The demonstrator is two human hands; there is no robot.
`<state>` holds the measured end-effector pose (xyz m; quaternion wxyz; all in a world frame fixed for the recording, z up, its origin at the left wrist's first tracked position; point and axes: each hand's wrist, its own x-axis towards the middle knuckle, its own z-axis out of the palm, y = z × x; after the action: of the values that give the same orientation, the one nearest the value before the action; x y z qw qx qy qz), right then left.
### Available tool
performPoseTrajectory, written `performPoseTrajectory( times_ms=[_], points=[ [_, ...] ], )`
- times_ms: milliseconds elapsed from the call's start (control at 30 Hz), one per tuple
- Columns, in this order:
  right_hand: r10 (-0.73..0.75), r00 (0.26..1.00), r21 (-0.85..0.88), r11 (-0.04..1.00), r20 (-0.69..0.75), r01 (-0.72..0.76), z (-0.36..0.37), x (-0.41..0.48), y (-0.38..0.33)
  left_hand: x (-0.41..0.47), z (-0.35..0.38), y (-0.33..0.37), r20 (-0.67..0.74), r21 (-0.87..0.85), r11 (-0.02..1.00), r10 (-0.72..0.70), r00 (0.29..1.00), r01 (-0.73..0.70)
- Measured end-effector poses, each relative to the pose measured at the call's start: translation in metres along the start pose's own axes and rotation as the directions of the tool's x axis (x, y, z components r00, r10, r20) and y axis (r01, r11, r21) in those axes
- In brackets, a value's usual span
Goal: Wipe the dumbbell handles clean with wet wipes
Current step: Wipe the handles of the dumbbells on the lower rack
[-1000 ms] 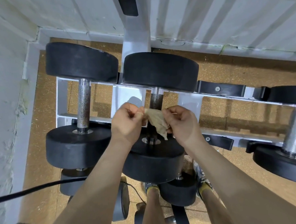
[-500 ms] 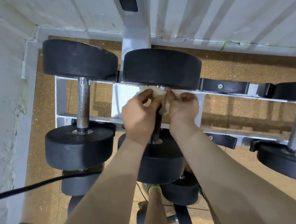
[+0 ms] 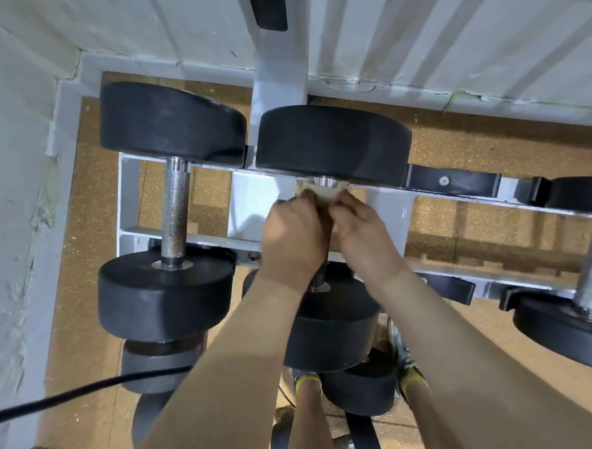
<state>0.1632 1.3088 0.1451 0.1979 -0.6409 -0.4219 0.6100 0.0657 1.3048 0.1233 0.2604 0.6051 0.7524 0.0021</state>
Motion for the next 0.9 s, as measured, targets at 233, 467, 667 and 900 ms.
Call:
performPoseTrajectory(
  times_ms=[233,467,667,900],
  points=[
    [0.14,0.954,-0.465,0.885,0.265,-0.001,-0.006,-0.041,0.026,-0.041,-0.008,-0.012,0.376,0.303,0.931,0.08,0.923,-0.204],
    [0.256,0.912,-0.7,0.713,0.322,0.047,-0.021,-0.023,0.03,-0.029,-0.015,-0.039,0.6,0.27,0.941,0.001,0.8,-0.204],
    [0.213,0.908,-0.828,0.52,0.361,0.207,-0.024,-0.03,0.034,-0.037,-0.018,0.011,0.451,0.36,0.907,0.038,0.892,-0.22],
    [0.353,0.88,-0.85,0.517,0.318,0.1,-0.038,-0.029,0.027,-0.048,-0.009,0.022,0.52,0.183,0.966,0.062,0.852,-0.182]
  ],
)
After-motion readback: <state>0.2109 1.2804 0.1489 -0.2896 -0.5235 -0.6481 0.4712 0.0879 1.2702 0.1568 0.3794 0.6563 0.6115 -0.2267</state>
